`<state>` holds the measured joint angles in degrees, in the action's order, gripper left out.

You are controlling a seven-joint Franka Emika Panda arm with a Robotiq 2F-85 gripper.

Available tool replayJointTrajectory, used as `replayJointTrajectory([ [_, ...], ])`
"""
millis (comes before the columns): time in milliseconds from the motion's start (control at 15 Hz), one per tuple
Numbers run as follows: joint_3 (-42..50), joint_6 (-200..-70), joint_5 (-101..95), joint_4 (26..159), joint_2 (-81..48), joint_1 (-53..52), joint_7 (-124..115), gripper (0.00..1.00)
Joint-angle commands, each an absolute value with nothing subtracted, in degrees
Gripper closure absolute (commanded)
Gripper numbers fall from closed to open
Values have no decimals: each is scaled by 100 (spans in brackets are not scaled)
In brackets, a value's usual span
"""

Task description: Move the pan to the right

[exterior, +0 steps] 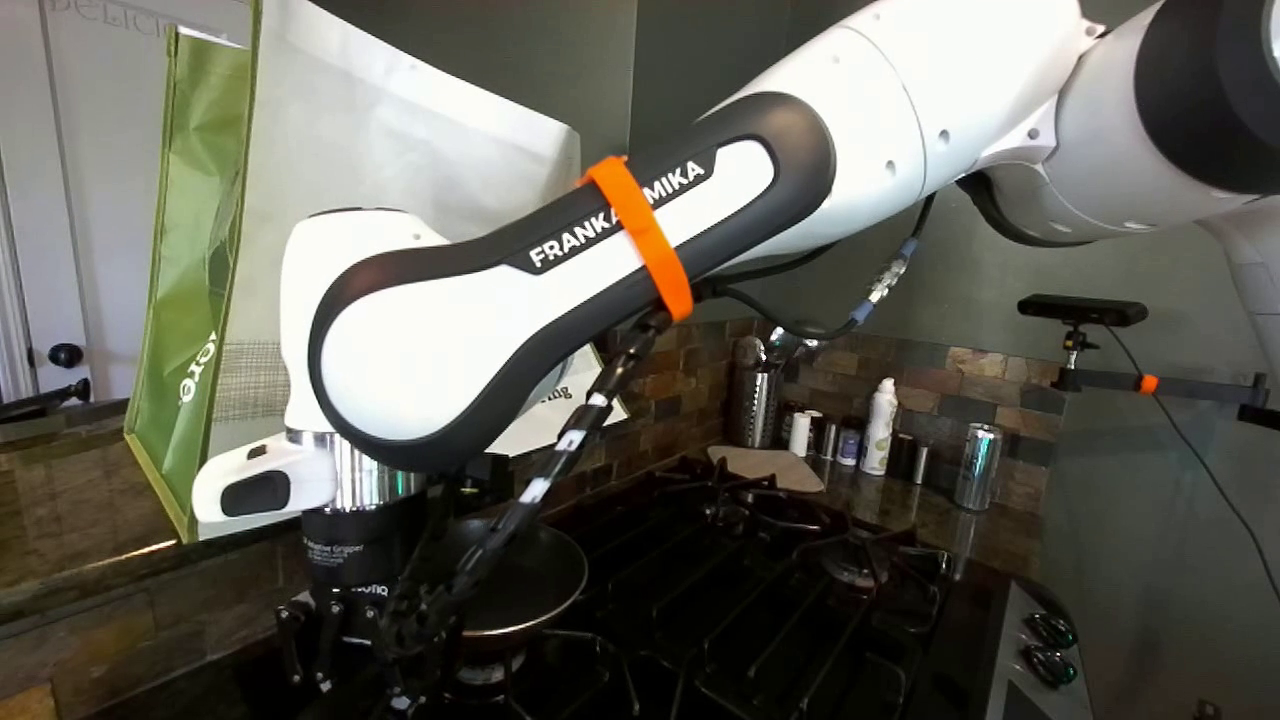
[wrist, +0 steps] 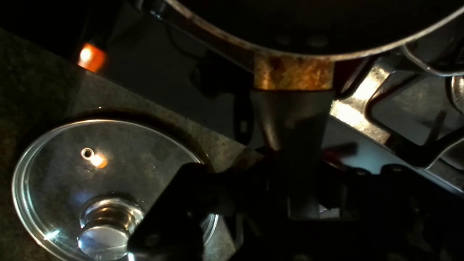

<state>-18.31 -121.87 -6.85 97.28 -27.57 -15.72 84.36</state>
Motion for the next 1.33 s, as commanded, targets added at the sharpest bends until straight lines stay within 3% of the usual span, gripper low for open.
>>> replayJointTrajectory([
  [0, -1818, -12016, -636, 9692, -2723, -1586, 8308, 99],
  [533, -1807, -11939, -674, 9683, -2719, -1600, 8118, 100],
  [600, -1807, -11923, -675, 9673, -2732, -1601, 8118, 81],
  [1267, -1787, -11893, -676, 9755, -2703, -1567, 8123, 10],
])
